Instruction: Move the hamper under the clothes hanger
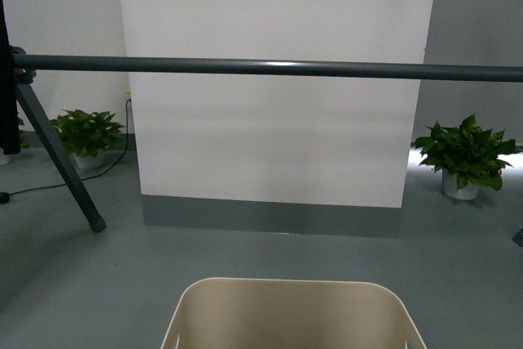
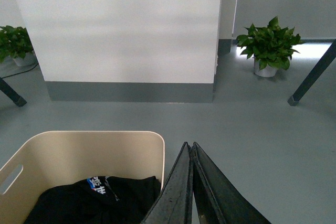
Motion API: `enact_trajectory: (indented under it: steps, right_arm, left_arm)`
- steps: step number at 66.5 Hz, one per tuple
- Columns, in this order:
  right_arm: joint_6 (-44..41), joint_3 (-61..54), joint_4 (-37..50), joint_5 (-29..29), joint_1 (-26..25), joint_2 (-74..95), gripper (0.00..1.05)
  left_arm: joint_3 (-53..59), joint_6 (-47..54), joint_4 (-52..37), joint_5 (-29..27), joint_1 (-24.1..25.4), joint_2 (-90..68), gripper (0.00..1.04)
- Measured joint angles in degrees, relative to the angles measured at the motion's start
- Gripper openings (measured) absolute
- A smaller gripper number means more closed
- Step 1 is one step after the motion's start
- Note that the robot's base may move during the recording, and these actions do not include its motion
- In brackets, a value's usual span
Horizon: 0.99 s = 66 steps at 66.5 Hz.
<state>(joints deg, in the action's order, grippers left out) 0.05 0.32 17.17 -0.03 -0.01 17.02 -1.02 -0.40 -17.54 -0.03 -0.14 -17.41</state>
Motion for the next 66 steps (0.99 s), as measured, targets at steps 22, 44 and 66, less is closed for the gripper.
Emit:
enact_trajectory:
  steps: [22, 44, 66]
  right_arm:
    - [0.0, 0.0, -5.2, 0.0, 0.0, -5.2, 0.02]
    - [0.0, 0.0, -16.8, 0.0, 0.0, -16.7, 0.02]
    - [0.0, 0.0, -17.1, 0.0, 0.0, -16.8, 0.02]
  left_arm:
    - [0.0, 0.0, 5.3, 0.0, 0.0, 5.3, 0.03]
    - [0.0, 0.1, 17.2, 0.1, 0.0, 17.0, 0.03]
    - [0.0, 0.1, 17.4, 0.0, 0.0, 17.1, 0.03]
